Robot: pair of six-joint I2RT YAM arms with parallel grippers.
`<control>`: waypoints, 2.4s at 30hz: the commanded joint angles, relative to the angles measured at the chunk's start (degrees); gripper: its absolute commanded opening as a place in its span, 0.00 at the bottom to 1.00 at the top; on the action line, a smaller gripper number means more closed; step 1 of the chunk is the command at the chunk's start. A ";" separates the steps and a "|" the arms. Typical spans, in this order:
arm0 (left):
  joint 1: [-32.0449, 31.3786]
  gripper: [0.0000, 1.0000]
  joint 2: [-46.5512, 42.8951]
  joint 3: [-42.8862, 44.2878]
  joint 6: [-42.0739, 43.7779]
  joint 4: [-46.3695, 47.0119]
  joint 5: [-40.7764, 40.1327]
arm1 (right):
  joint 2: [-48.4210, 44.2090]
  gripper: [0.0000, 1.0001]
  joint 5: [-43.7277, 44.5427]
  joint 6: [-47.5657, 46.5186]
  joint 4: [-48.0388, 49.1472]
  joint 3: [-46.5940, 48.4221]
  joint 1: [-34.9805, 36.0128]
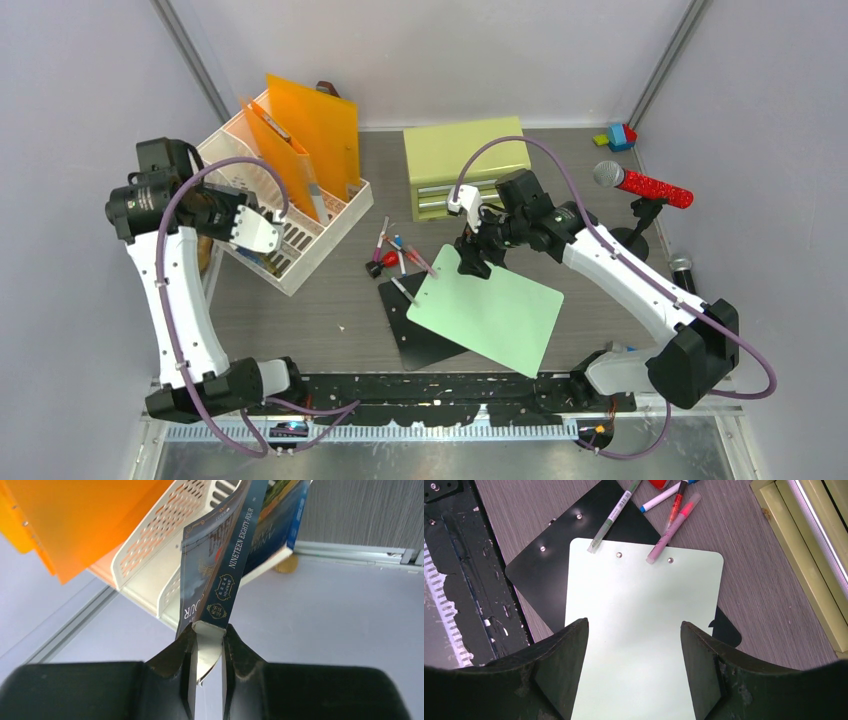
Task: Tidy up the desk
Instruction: Place the book in the storage box.
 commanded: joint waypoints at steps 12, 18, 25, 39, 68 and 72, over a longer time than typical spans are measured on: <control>0.30 0.00 -5.83 9.86 2.64 -12.94 -6.22 | -1.86 0.74 -1.16 -1.01 1.52 0.05 -0.08; 0.24 0.00 -8.56 5.45 2.15 -13.58 -7.31 | -3.22 0.74 -1.19 -1.45 1.85 -1.06 -0.13; 0.25 0.00 -13.23 2.12 2.71 -13.58 -7.77 | -3.63 0.73 -1.09 -2.68 1.88 -1.49 -0.12; 0.26 0.00 -16.05 -4.42 1.02 -13.64 -5.61 | -1.87 0.74 -1.36 -6.64 3.36 -2.74 -0.16; 0.29 0.00 1.60 -18.00 5.87 20.26 -10.39 | 3.98 0.73 0.11 -5.46 1.94 0.80 -0.73; 0.28 0.00 2.16 -20.58 6.41 23.58 -12.40 | 2.48 0.73 2.07 -5.07 1.26 -0.21 -0.73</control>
